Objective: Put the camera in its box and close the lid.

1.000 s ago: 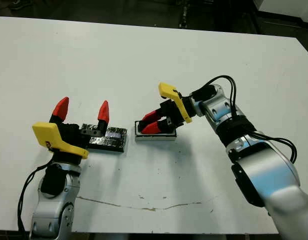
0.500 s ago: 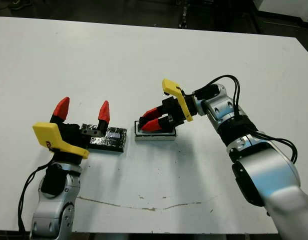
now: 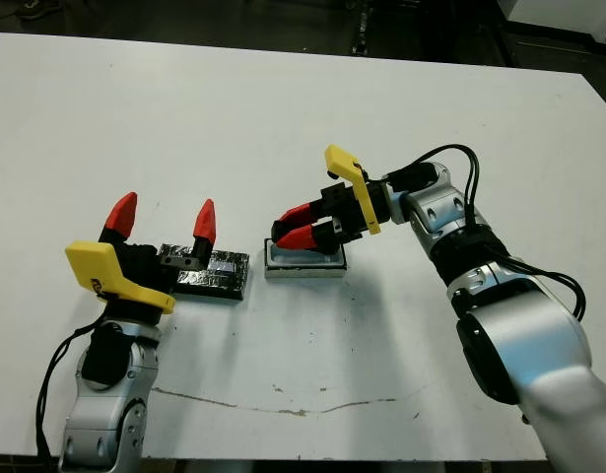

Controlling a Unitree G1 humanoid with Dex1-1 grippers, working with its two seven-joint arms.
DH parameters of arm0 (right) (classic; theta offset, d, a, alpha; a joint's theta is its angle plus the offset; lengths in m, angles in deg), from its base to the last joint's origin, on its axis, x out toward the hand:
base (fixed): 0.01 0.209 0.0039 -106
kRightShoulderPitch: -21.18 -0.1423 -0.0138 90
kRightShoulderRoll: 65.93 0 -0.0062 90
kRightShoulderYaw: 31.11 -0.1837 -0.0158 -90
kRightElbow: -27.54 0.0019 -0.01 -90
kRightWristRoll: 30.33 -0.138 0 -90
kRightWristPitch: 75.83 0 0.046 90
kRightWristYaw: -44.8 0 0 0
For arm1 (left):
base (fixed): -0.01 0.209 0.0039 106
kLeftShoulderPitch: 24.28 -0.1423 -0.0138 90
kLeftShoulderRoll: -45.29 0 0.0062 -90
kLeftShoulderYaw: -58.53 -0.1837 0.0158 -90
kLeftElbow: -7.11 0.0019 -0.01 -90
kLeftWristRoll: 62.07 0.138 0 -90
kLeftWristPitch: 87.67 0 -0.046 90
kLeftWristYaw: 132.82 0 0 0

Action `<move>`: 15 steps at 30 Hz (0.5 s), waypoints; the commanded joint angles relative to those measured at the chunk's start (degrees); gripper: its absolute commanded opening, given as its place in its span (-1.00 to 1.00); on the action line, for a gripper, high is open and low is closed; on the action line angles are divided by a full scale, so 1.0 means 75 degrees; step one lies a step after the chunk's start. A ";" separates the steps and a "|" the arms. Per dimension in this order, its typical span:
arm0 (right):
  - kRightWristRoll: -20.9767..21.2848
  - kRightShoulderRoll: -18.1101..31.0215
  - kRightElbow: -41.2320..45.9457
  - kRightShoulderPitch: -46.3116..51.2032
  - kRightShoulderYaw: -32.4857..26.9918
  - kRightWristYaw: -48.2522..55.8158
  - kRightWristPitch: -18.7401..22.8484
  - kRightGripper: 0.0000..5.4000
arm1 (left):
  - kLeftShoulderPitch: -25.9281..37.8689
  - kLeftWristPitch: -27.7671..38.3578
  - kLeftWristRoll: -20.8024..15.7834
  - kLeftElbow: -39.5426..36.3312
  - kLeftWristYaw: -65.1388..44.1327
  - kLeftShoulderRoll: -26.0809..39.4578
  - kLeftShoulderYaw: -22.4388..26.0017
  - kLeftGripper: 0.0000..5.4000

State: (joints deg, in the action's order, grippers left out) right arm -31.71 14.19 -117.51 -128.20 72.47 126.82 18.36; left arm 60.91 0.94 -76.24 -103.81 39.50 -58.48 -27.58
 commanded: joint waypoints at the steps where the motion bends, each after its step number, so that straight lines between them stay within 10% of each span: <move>1: 0.0000 -0.0064 -0.0048 -0.0149 -0.0010 -0.0073 0.0125 -0.39 | -0.0121 0.0008 0.0085 0.0068 0.0014 0.0028 -0.0005 1.00; 15: 0.0069 -0.0358 -0.0005 -0.0103 0.0100 -0.0162 0.0147 -0.39 | -0.0136 0.0088 0.0031 0.0127 -0.0003 0.0006 0.0021 1.00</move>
State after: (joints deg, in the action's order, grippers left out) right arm -31.67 11.45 -117.50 -128.49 72.86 125.97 18.81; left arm 60.85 1.33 -76.14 -103.51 39.51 -58.51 -27.64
